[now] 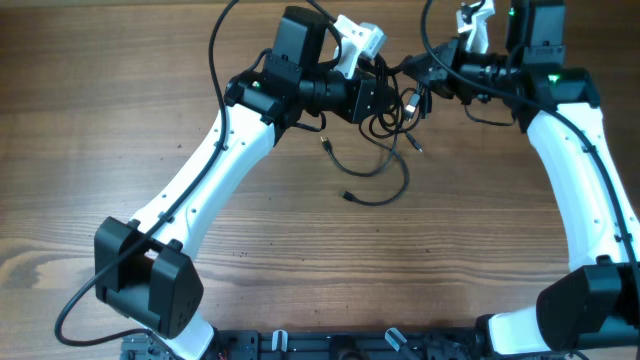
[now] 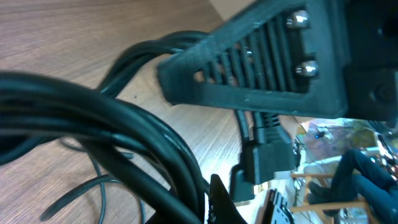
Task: Untangle cables
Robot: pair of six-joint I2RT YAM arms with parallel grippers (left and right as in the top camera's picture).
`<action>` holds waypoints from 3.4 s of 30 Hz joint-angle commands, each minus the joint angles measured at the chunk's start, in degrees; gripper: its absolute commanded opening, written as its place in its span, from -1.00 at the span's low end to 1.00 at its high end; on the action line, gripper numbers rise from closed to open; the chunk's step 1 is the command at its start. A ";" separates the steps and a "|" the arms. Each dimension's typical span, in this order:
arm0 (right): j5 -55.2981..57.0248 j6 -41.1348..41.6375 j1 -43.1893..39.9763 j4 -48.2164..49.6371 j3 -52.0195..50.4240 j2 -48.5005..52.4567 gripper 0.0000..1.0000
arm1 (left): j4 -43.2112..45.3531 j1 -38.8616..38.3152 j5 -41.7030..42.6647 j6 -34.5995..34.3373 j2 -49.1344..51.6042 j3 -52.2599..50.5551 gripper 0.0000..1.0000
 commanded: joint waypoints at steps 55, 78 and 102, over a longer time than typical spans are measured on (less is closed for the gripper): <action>-10.62 -43.17 -1.90 -9.33 0.55 -0.59 -0.91 | -11.26 4.46 5.68 7.43 -0.20 0.04 -0.92; -5.18 -64.67 -0.20 -13.40 0.52 -2.73 -0.21 | -10.80 11.93 34.25 6.38 -0.20 0.04 -0.92; -12.76 -65.92 2.23 -7.21 0.52 -2.71 -0.85 | -10.99 9.86 36.41 4.83 -0.20 0.04 -0.92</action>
